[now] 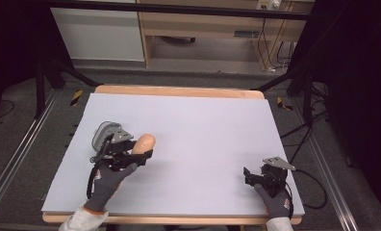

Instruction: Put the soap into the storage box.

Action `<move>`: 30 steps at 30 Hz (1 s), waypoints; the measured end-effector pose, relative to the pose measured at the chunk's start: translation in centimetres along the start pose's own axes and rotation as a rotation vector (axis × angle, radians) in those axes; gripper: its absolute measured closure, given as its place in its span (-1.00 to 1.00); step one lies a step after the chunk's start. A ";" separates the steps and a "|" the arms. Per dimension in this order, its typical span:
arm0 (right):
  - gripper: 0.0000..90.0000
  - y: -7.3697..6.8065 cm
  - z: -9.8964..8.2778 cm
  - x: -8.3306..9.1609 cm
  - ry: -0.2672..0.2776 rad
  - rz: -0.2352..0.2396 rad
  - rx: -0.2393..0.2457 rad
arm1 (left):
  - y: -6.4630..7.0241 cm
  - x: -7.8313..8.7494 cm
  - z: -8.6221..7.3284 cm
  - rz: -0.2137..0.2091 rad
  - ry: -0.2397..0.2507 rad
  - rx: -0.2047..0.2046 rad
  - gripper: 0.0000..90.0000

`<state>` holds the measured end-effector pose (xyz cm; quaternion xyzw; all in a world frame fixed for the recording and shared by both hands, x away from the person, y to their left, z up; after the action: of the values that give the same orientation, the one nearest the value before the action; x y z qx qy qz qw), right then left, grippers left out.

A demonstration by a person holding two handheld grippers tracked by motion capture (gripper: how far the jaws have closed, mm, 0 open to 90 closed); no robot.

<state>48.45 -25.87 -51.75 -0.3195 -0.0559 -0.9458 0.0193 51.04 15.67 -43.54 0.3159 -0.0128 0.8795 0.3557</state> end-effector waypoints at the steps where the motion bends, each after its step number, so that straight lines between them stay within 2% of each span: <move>1: -0.87 0.0 0.0 0.1 0.003 0.000 -0.002 | -0.3 0.2 0.1 0.002 0.005 0.005 -0.31; 9: -0.87 0.0 0.0 0.1 0.005 0.001 -0.002 | -2.5 1.7 0.4 0.034 0.032 0.027 -0.31; 15: -0.87 0.0 0.0 0.1 0.007 0.000 0.004 | -3.5 2.1 0.6 0.049 0.044 0.039 -0.31; 22: -0.87 -0.1 0.0 0.1 0.004 0.002 0.009 | -5.5 3.0 1.0 0.076 0.067 0.068 -0.30; 30: -0.87 -0.1 0.0 0.0 0.004 0.002 0.012 | -7.4 3.3 0.7 0.103 0.067 0.089 -0.30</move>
<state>48.46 -25.75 -51.73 -0.3173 -0.0612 -0.9461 0.0220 54.27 23.10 -42.61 0.3009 0.0220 0.9063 0.2959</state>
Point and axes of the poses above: each handheld gripper's, and its own axes: x roughly backward along the jaws, z roughly out of its top, y roughly to its right, the point moved 7 cm from there along -x, roughly forward along the jaws, and after that the axes turned 9 degrees about -z, right-handed, at the moved point
